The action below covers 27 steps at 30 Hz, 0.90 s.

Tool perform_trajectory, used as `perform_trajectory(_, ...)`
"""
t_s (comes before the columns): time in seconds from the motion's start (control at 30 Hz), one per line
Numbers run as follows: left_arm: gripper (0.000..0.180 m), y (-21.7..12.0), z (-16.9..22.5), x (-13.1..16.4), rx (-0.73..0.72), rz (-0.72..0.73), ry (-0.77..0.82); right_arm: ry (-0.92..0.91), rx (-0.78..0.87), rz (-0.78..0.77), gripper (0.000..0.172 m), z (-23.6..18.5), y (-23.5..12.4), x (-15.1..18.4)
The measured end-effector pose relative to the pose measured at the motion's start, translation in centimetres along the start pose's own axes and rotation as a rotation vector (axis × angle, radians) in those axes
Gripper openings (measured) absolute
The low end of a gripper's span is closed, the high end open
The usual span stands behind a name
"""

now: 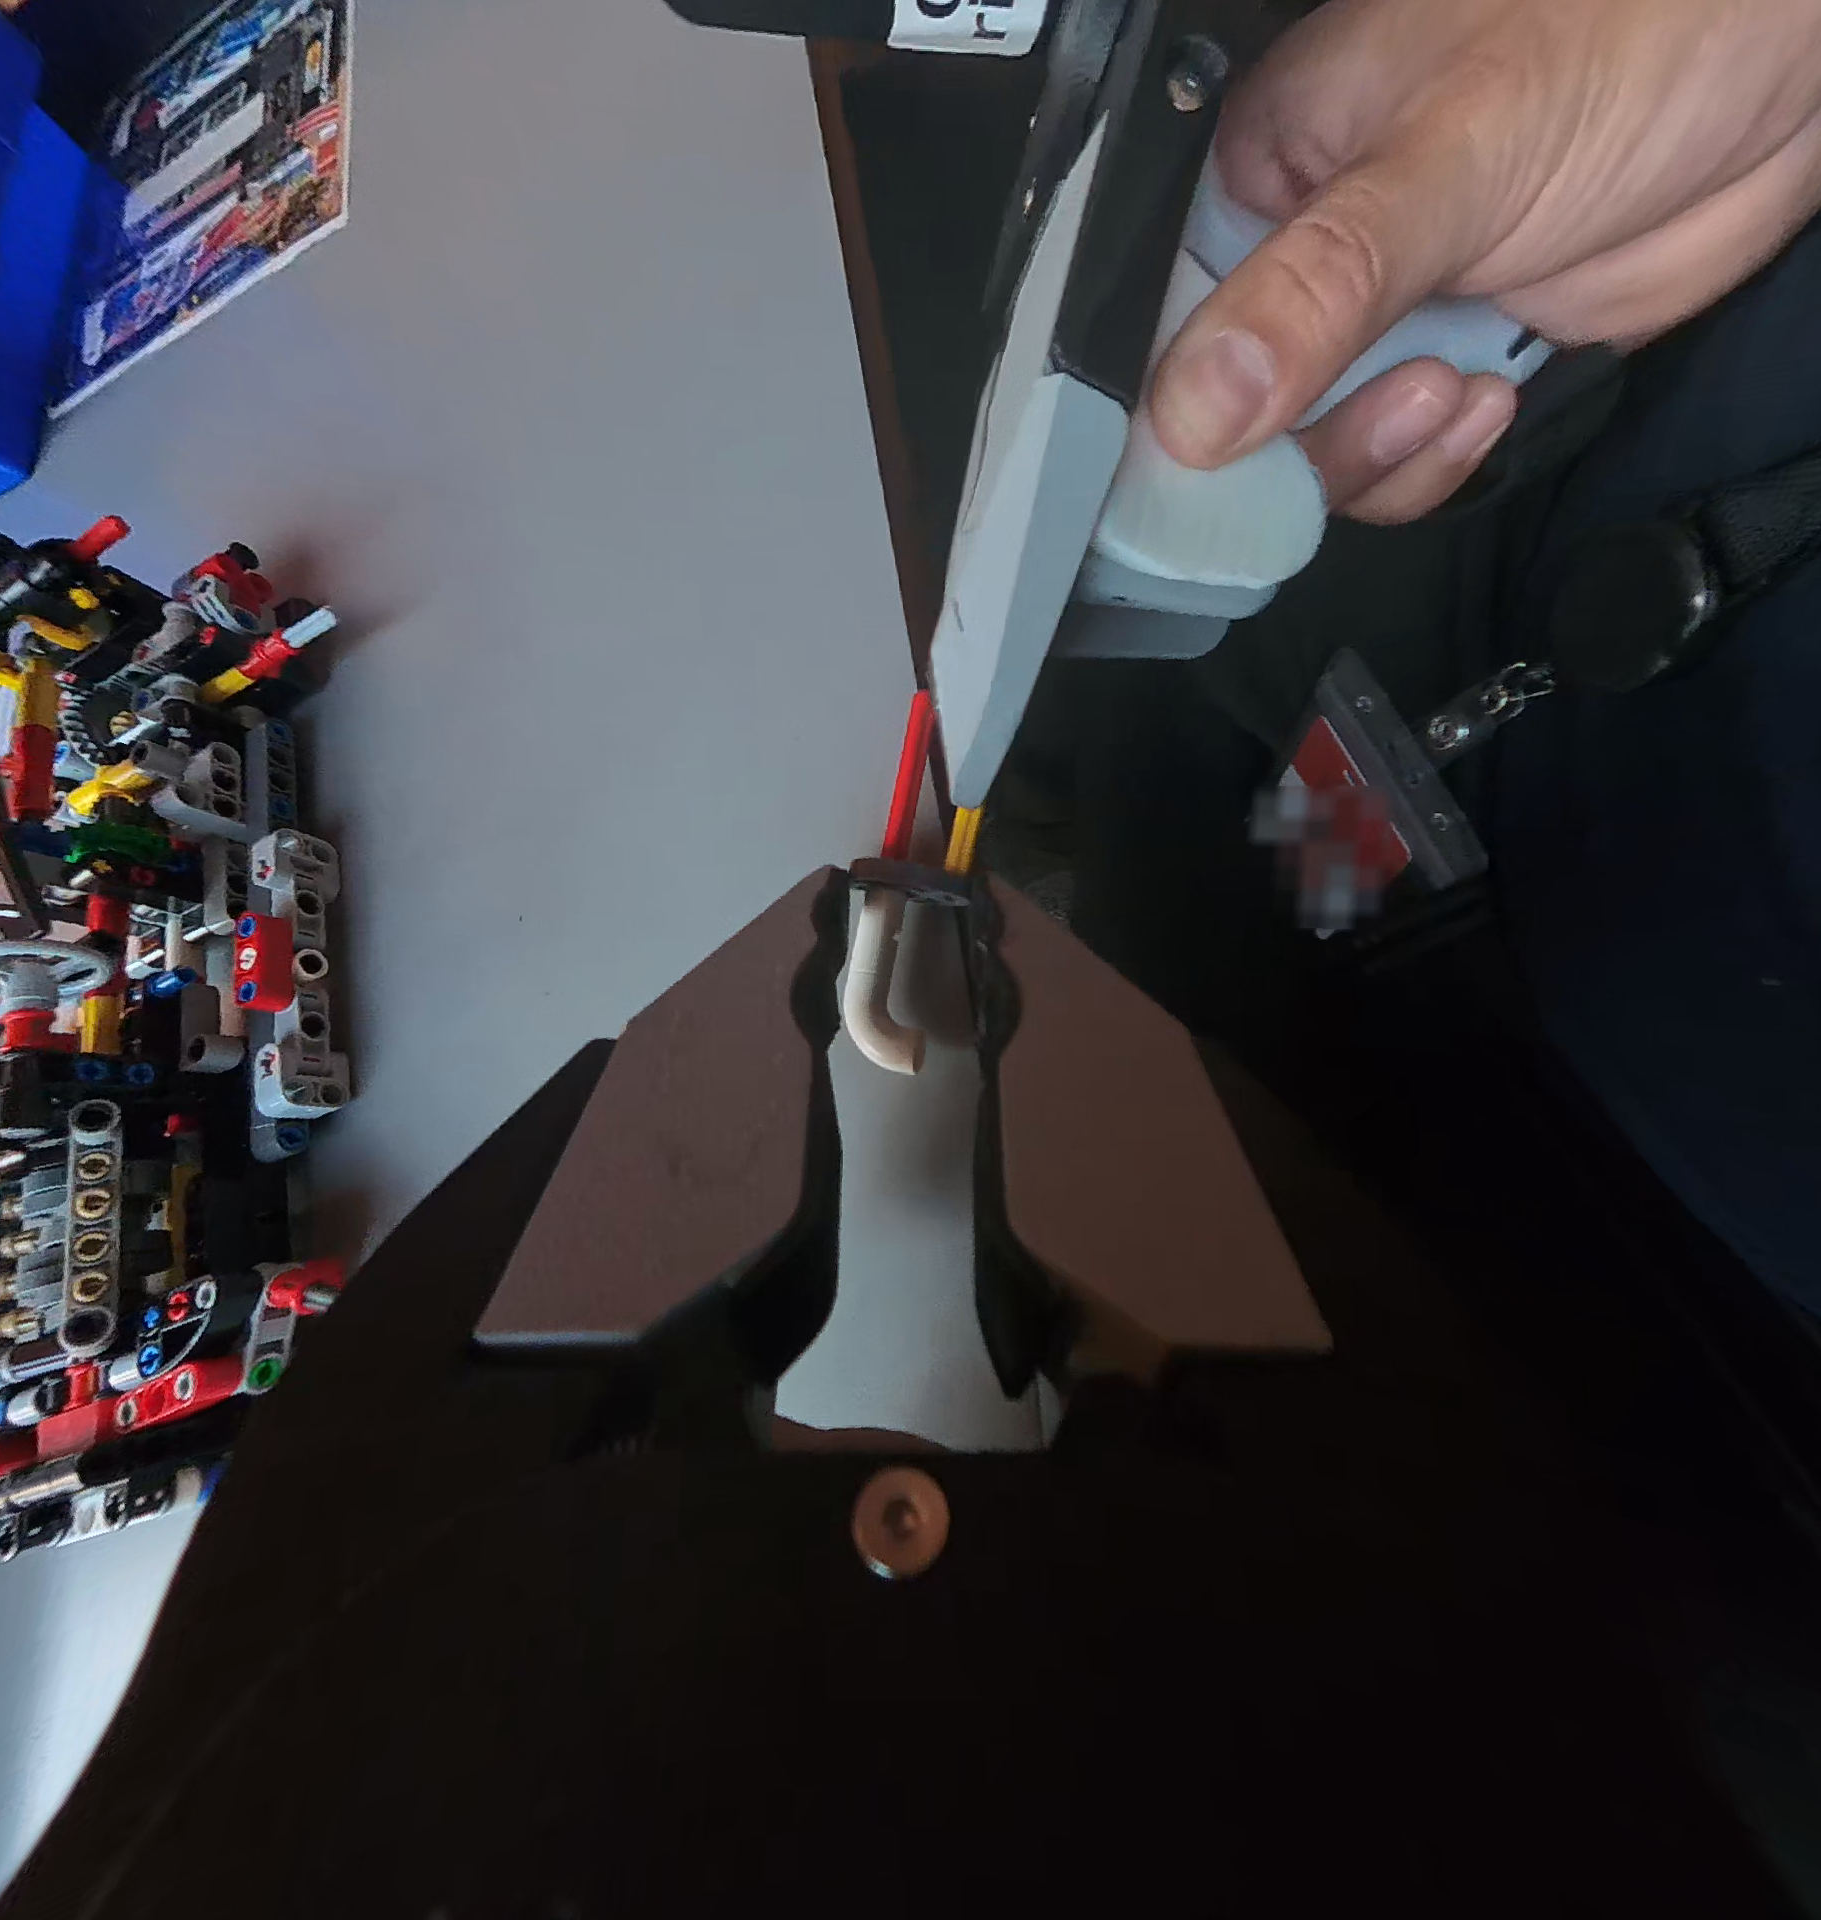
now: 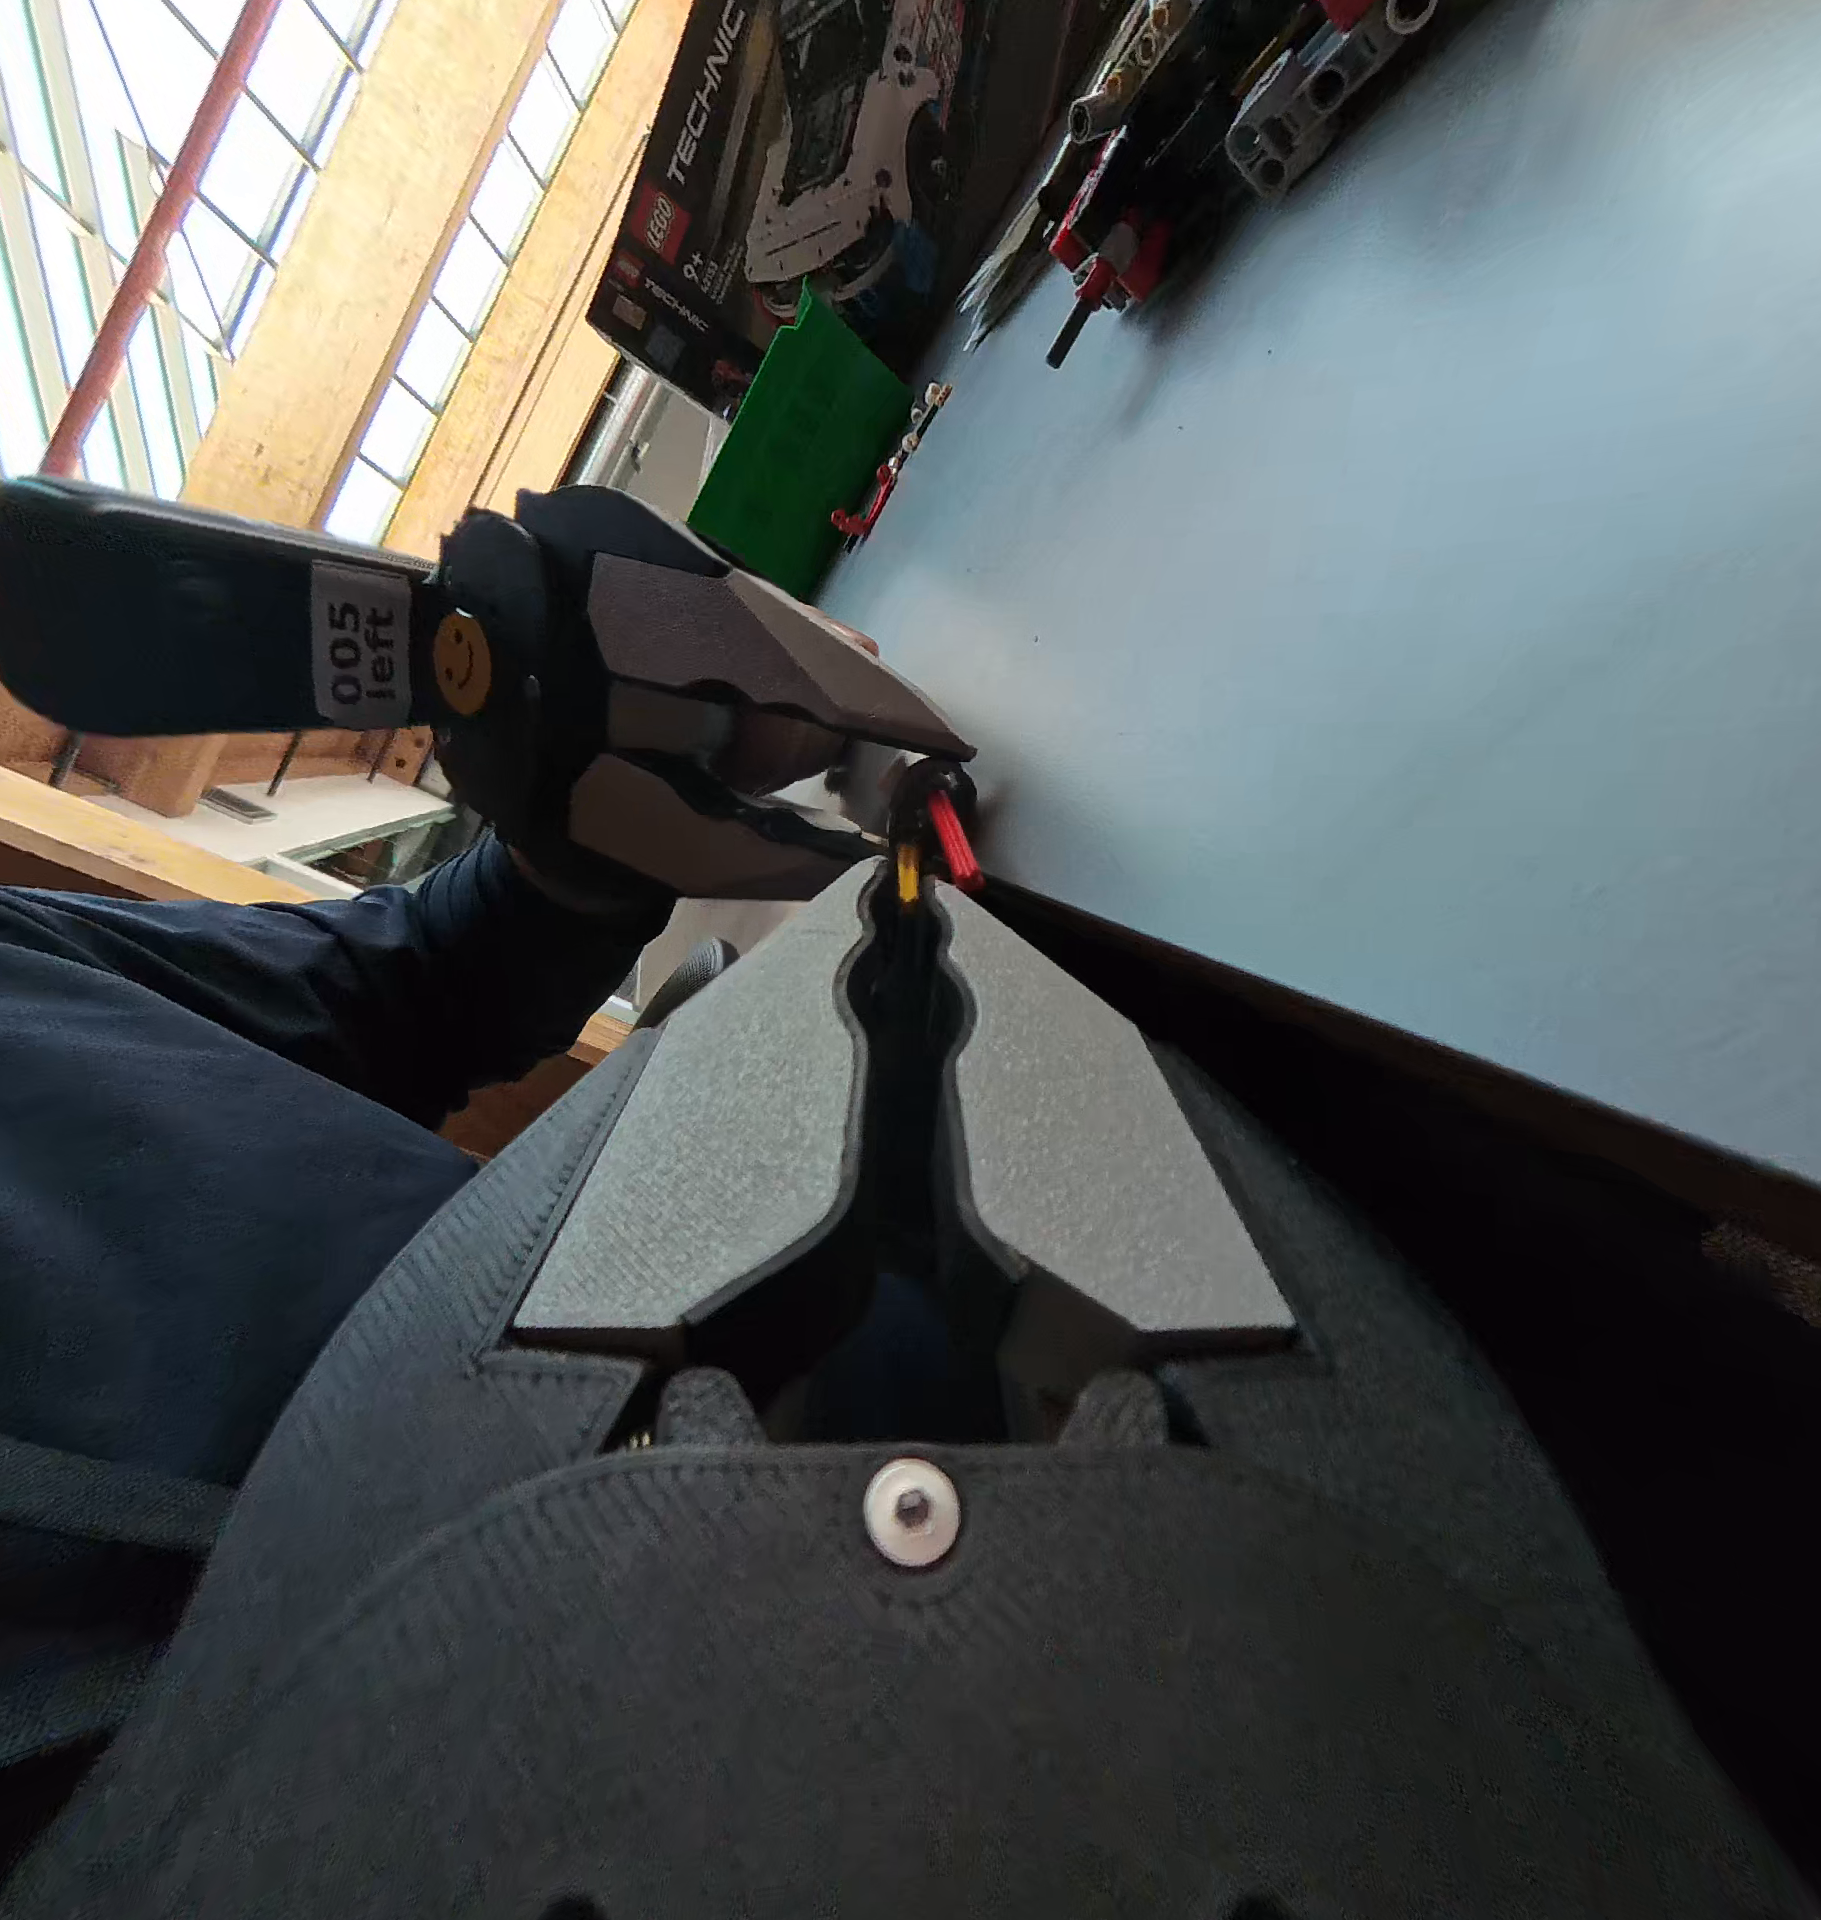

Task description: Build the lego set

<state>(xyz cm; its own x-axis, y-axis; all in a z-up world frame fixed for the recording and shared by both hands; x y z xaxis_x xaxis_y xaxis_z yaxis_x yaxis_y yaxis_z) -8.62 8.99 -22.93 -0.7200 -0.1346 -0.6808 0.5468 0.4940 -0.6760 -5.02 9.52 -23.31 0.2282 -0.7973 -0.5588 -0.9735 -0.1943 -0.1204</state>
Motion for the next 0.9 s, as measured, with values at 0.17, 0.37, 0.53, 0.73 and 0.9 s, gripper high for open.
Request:
perform_trajectory(0.17,0.021,0.02,-0.07,0.0,0.026,0.003,-0.022,-0.099,0.028,0.015,0.001,-0.1,0.12,-0.07)
perform_trajectory(0.37,0.021,0.05,-0.32,0.06,0.049,0.004,-0.049,-0.253,0.081,0.015,0.001,-0.11,0.31,-0.29)
perform_trajectory(0.53,0.02,0.04,-0.36,0.11,0.077,0.006,-0.076,-0.233,0.057,0.029,0.001,-0.08,0.43,-0.44)
perform_trajectory(0.73,0.021,0.07,-0.36,0.16,0.076,0.001,-0.077,-0.277,0.084,0.032,0.001,-0.25,0.72,-0.25)
perform_trajectory(0.9,0.02,0.1,-0.33,0.19,0.057,-0.01,-0.091,-0.286,0.115,0.049,0.0,-0.37,0.97,-0.28)
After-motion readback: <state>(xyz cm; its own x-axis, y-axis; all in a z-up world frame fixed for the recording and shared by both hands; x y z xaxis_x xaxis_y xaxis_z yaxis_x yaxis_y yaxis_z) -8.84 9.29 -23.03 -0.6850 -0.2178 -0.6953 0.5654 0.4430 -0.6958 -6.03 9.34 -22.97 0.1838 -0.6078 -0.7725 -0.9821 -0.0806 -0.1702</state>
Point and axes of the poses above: each gripper's, where its closed fingertips meet, y out along the fingers, x out of its underside, z = x × y across the jaws, the point moved 2 cm from there along -y, back along the fingers, and after that the axes turned 3 degrees about x, right-handed, at the moved point
